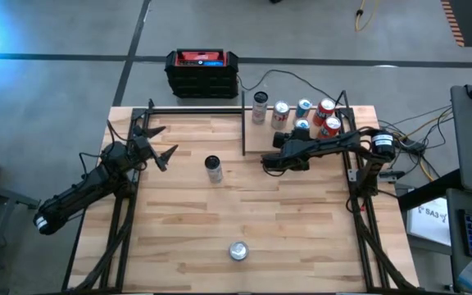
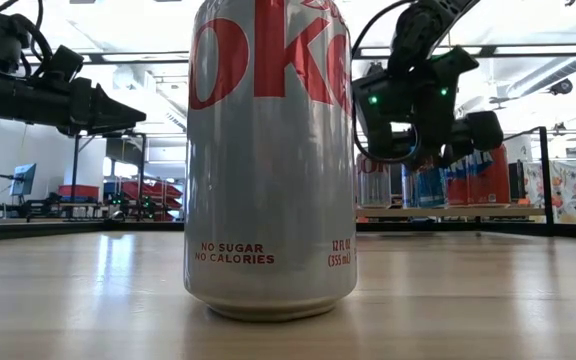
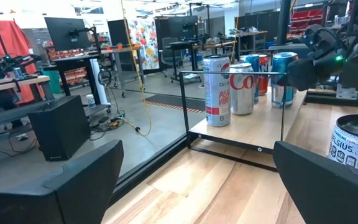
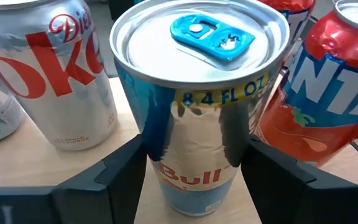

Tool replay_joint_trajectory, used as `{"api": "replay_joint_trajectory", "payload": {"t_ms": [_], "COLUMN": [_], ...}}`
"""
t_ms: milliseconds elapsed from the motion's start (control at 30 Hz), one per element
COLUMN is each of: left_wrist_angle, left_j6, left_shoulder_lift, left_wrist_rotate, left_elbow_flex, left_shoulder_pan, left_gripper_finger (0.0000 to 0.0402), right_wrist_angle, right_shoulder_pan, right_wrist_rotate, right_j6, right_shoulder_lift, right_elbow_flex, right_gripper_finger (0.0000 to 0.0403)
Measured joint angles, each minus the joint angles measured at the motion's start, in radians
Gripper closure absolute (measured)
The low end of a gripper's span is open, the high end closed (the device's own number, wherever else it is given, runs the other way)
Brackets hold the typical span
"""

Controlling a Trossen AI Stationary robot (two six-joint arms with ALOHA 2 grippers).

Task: Place canned beverage on shelf
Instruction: Put the blue soda can on the shelf aligned with the other blue soda can

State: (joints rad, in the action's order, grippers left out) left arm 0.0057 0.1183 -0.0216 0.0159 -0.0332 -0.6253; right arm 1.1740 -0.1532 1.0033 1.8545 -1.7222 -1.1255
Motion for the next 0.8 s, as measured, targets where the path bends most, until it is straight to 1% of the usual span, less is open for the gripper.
{"api": "replay_joint_trajectory", "payload": {"t_ms": [267,800], "left_wrist_angle": [0.000,0.000], "left_j6": [0.000,0.000], "left_shoulder_lift": [0.000,0.000], "left_wrist_rotate": [0.000,0.000], "left_elbow_flex": [0.000,0.000], "left_shoulder_pan": [0.000,0.000], "left_gripper_finger": [0.0003,0.0003], "right_wrist_angle": [0.005,0.003], "right_shoulder_pan": [0.000,0.005], "right_wrist_rotate": [-0.017,-0.014], "right_j6": [-0.022,-0.027], "right_shoulder_lift": [0.014,0.014], "right_elbow_flex": [0.001,0.002], "right_gripper_finger": [0.0172,0.0165]}}
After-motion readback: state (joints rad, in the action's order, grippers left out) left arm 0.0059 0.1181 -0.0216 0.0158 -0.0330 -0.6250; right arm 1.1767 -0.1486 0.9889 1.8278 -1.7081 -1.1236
